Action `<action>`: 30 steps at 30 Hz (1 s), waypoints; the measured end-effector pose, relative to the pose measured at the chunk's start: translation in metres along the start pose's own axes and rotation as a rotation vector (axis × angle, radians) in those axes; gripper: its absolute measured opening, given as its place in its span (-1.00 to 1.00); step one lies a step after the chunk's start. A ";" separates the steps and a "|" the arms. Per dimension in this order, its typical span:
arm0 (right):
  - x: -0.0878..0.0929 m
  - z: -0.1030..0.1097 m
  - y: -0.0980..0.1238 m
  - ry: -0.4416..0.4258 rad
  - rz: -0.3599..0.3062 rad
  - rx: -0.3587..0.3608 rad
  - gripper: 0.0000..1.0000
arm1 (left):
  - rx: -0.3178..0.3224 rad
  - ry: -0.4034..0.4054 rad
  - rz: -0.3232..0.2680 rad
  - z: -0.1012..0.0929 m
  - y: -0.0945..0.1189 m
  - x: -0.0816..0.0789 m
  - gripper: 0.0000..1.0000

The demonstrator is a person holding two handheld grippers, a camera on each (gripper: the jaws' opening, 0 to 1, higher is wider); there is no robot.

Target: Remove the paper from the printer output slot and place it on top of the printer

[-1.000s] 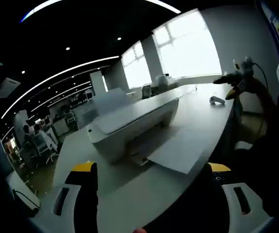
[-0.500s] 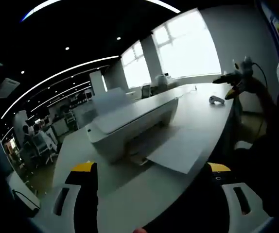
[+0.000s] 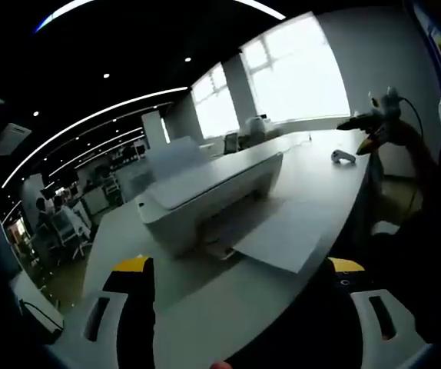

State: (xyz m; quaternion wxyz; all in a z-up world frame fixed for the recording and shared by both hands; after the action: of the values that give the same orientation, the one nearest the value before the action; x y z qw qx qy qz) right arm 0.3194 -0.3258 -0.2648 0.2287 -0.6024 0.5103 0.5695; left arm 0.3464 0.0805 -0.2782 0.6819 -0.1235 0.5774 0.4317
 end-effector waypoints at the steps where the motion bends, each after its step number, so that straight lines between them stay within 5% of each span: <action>1: 0.000 0.001 0.000 -0.002 -0.002 -0.003 0.57 | 0.001 0.000 0.003 0.000 0.000 0.000 0.86; 30: -0.002 0.008 0.000 0.004 -0.003 -0.012 0.57 | 0.026 -0.016 0.000 -0.009 -0.002 -0.003 0.86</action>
State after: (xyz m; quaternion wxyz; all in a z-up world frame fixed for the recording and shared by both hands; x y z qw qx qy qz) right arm 0.3161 -0.3184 -0.2652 0.2248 -0.6057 0.5067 0.5709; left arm 0.3418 0.0725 -0.2791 0.6882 -0.1113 0.5774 0.4250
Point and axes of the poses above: the point that each gripper's makers call its tool centre point, and the gripper's own axes: y roughly backward along the fingers, z roughly to its left, x roughly out of its underside, the point moved 3 cm from there along y, roughly backward along the fingers, and after that the axes turned 4 degrees about -y, right-handed, at the moved point
